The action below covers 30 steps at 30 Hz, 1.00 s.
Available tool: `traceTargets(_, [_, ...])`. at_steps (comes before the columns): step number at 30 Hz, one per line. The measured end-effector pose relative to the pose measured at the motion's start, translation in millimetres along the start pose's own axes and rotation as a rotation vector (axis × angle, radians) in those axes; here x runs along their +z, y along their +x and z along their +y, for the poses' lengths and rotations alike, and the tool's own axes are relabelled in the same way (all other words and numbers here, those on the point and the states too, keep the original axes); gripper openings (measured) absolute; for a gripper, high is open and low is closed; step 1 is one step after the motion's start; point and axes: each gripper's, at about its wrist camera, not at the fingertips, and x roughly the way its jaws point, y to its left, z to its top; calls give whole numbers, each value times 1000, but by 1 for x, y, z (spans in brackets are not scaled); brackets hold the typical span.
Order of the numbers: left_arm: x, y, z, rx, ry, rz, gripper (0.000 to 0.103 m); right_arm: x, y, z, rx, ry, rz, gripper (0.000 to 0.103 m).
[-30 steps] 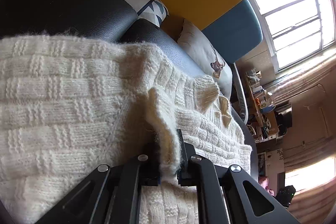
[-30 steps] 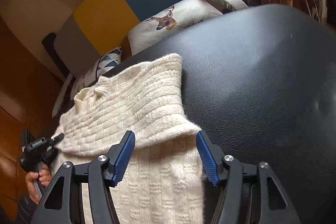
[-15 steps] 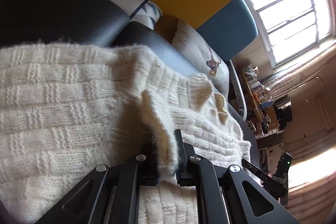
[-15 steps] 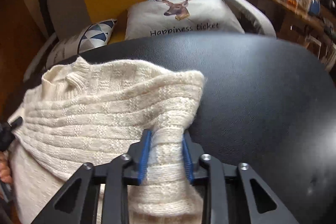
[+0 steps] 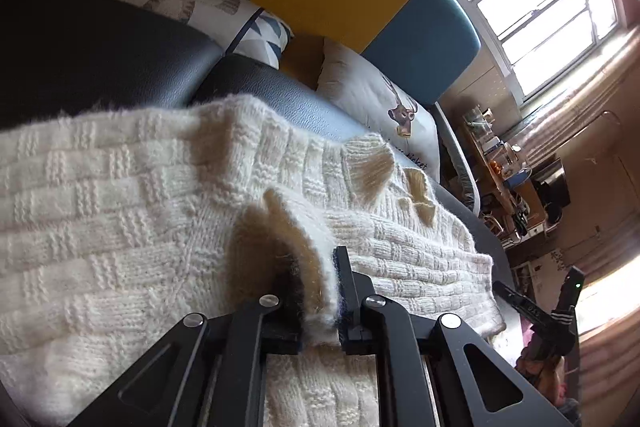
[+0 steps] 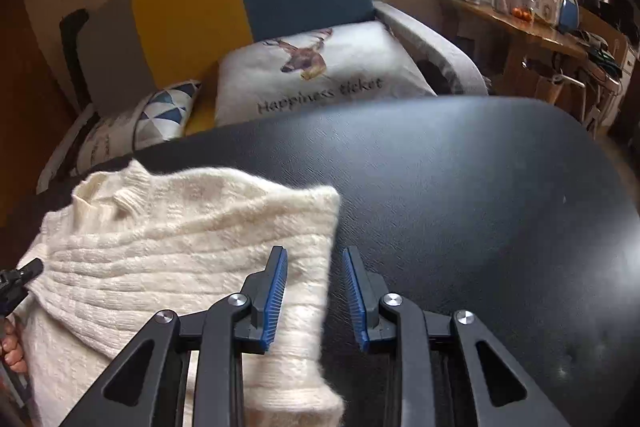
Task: Fold clothes
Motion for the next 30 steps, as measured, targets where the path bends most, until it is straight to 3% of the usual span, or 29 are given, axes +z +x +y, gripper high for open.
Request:
traceTargets(3, [9, -4, -2, 25, 7, -39, 11, 16, 8, 17, 73, -43, 6, 28])
traceTargets(7, [13, 7, 4, 63, 8, 0, 11, 21, 49, 21, -11, -46, 114, 28])
traceTargets(9, [10, 12, 11, 53, 0, 6, 12, 16, 62, 14, -20, -20, 126, 28])
traceTargets(14, [8, 8, 15, 46, -47, 2, 12, 12, 49, 18, -28, -17, 80, 28])
traceTargets(17, [6, -2, 6, 73, -4, -16, 14, 7, 29, 32, -26, -50, 49, 28])
traceTargets(20, [3, 0, 4, 138, 36, -10, 14, -11, 13, 53, 29, -86, 28, 29])
traceTargets(22, [2, 4, 8, 154, 42, -12, 15, -26, 21, 61, 19, -99, 76, 29])
traceTargets(26, [2, 0, 2, 201, 34, -11, 16, -39, 26, 62, 5, -82, 81, 30])
traceTargets(30, [0, -20, -9, 284, 56, -28, 26, -37, 1, 76, 64, -67, 48, 30])
